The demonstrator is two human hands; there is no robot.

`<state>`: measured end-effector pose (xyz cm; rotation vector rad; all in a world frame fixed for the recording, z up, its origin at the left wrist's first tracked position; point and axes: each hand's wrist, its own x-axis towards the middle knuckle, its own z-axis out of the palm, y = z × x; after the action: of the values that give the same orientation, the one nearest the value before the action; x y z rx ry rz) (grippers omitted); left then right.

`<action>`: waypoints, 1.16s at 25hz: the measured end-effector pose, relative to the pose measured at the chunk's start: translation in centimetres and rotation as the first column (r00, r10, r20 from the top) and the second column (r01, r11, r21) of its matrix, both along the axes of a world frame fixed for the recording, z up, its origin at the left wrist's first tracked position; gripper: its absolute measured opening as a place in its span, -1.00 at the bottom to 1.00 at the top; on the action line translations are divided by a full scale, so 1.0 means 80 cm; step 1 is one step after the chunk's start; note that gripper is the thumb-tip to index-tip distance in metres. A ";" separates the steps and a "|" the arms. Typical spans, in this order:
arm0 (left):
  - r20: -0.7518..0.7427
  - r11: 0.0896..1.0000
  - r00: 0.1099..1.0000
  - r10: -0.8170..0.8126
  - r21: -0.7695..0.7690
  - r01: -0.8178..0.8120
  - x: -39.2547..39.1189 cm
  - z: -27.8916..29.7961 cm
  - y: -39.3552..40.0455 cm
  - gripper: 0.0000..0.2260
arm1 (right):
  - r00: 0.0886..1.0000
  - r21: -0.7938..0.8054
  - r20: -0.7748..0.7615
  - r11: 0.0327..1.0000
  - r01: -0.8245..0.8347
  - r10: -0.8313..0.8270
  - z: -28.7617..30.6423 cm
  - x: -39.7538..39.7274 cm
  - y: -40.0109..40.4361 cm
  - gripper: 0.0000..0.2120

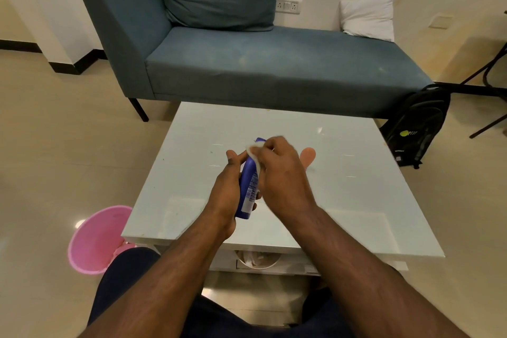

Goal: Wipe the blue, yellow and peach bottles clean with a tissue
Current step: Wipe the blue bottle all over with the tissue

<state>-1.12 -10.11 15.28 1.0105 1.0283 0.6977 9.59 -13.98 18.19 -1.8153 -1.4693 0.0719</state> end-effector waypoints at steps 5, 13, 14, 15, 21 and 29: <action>0.108 0.998 0.993 0.051 -0.037 -0.047 -0.001 0.000 0.004 -0.51 | 0.978 -0.071 0.086 0.980 -0.185 0.191 -0.004 -0.010 -0.021 -0.74; 0.263 0.987 0.961 0.086 -0.156 -0.046 -0.006 0.008 0.007 -0.43 | 0.976 -0.005 0.084 0.980 -0.200 0.199 -0.010 -0.028 -0.033 -0.74; 0.295 0.984 0.951 0.095 -0.174 -0.044 -0.007 0.009 0.008 -0.43 | 0.964 -0.018 0.126 0.972 -0.233 0.234 -0.010 -0.029 -0.042 -0.72; 0.305 0.982 0.948 0.093 -0.183 -0.038 -0.006 0.010 0.009 -0.42 | 0.963 -0.020 0.132 0.972 -0.236 0.237 -0.009 -0.025 -0.041 -0.70; 0.316 0.972 0.944 0.097 -0.235 -0.021 0.002 0.013 0.005 -0.40 | 0.992 0.001 -0.109 0.998 -0.065 0.065 0.000 -0.008 -0.008 -0.75; 0.364 0.955 0.926 0.102 -0.298 0.012 0.001 0.014 0.003 -0.39 | 0.994 0.013 -0.051 0.996 -0.092 0.092 -0.002 -0.006 -0.011 -0.67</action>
<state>-1.02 -9.83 16.39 0.5641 0.7893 0.7173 9.09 -14.86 18.01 -1.7246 -1.5137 0.1558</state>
